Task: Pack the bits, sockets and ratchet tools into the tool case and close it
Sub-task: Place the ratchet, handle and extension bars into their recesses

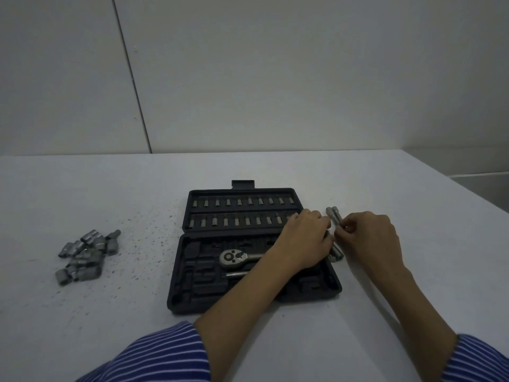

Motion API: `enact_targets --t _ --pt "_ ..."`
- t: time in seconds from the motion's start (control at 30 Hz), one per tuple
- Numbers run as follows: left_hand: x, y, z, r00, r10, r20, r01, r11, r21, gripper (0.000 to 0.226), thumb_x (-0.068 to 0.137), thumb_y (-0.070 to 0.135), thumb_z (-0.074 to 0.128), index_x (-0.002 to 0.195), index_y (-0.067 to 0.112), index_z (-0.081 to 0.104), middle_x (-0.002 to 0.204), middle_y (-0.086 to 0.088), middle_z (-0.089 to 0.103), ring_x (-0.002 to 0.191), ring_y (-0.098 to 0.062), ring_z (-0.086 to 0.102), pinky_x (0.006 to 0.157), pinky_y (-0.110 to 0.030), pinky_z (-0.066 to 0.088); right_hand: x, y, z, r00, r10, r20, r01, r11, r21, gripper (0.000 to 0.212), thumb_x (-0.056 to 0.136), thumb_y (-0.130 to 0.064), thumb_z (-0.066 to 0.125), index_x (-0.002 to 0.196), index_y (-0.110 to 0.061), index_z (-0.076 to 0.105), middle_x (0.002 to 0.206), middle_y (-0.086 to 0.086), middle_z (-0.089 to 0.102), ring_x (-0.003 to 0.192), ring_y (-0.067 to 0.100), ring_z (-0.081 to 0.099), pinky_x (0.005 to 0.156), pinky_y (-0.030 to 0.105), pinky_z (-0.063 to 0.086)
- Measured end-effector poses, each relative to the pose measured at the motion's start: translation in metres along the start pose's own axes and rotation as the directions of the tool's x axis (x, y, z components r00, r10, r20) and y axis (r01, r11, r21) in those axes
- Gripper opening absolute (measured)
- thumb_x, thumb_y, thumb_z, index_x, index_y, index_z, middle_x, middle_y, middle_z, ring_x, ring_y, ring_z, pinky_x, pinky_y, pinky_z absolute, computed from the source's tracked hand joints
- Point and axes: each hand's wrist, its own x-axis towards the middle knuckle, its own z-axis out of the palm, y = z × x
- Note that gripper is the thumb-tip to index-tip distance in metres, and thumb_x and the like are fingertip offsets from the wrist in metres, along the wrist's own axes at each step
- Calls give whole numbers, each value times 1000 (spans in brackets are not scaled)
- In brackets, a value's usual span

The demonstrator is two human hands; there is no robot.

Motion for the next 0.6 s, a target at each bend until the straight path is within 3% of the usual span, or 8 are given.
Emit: enact_targets --t 0.13,0.23,0.37,0.5,0.6 --pt "0 1 -2 1000 -9 -1 9 999 -48 33 95 26 46 121 7 53 121 -11 55 115 -25 47 98 -39 38 -1 -2 -5 1000 -5 -29 6 998 63 12 78 -19 69 77 -8 74 67 6 70 61 22 61 54 28 46" --pt "-2 1 -7 1000 -20 -16 18 993 -120 36 95 25 47 126 7 49 125 -10 52 117 -25 46 97 -38 38 -2 -2 -10 997 -30 -70 38 992 117 12 79 -24 71 81 -12 76 65 2 70 57 18 62 56 28 51" --pt "-6 -3 -18 996 -13 -87 -4 982 -187 39 95 21 47 132 9 43 133 -7 46 121 -22 43 96 -35 38 -3 -6 -19 996 -57 -70 69 980 184 12 76 -29 74 81 -19 76 61 -8 67 59 8 63 57 20 47" --pt "-16 -14 -32 982 13 -187 -51 978 -200 40 93 16 48 133 11 42 135 -3 42 123 -18 40 98 -32 38 -7 -19 -29 997 -79 -5 77 947 312 9 73 -26 75 68 -29 68 56 -15 64 51 1 61 48 24 52" --pt "-28 -27 -43 965 20 -263 -71 980 -185 42 91 13 51 133 11 43 135 -2 43 125 -16 40 102 -27 35 -8 -30 -34 985 -150 82 103 903 417 8 72 -16 76 70 -23 72 56 -9 65 48 0 59 40 10 42"
